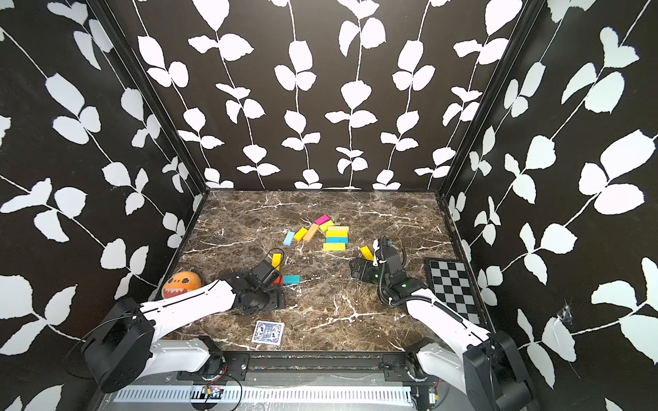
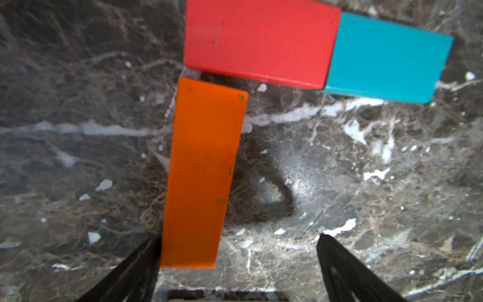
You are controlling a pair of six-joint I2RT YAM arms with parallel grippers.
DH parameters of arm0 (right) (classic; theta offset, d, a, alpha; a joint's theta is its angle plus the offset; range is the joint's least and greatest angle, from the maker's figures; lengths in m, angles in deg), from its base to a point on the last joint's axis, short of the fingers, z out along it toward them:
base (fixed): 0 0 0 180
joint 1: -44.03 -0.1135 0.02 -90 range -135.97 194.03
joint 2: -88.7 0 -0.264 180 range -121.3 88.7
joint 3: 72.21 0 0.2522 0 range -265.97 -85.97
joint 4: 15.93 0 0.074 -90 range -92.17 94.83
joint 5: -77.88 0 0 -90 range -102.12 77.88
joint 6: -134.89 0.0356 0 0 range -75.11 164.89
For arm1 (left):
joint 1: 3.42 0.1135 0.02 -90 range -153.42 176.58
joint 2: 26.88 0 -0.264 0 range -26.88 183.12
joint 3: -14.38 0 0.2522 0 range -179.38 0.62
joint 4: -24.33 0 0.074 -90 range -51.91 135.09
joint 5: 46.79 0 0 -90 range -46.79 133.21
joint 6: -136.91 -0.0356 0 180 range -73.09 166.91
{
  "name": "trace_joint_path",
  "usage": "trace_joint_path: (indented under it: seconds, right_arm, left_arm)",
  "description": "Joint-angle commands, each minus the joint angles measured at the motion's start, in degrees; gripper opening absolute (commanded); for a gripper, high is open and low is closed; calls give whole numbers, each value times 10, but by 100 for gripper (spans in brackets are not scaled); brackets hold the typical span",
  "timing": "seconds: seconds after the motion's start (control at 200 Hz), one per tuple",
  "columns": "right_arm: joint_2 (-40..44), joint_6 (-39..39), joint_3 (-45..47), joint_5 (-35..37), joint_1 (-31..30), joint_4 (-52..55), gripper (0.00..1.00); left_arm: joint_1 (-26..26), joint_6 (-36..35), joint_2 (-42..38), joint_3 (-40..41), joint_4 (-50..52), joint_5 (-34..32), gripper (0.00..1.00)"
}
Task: Assemble the letter h with building blocks
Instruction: Assemble the building block at the center of the board.
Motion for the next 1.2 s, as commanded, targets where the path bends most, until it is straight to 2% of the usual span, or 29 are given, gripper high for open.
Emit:
trace_joint_path:
  seconds: [0.0,0.14,0.275,0.49,0.61,0.706,0.821,0.996,1.191]
  right_arm:
    - [8,3,9,7,4,-11,94]
    - [12,3,10,6,5,-9,94]
    - [10,3,10,6,5,-10,95]
    - [-12,-7,-6,-4,5,-4,93]
    - [-47,-19,-36,-19,5,13,90]
    - [-100,-41,-96,-11,4,75,86]
    - [-160,-61,-160,7,4,118,80]
    - [-217,-71,-223,66,3,196,83]
    - [-233,-78,-222,81,3,232,85]
  left_arm:
    - [3,0,-12,8,-8,-4,95]
    - [8,-8,-17,-4,23,-16,95]
    - [15,-24,-54,-29,63,-43,98]
    - [17,-114,-82,-139,99,-91,99]
    - [17,-164,-77,-170,67,-98,99]
    - [17,-197,-82,-158,1,-71,99]
    - [17,-213,-70,-152,-32,-39,99]
    - [17,-212,-67,-133,-69,22,99]
    - [17,-214,-73,-109,-88,68,99]
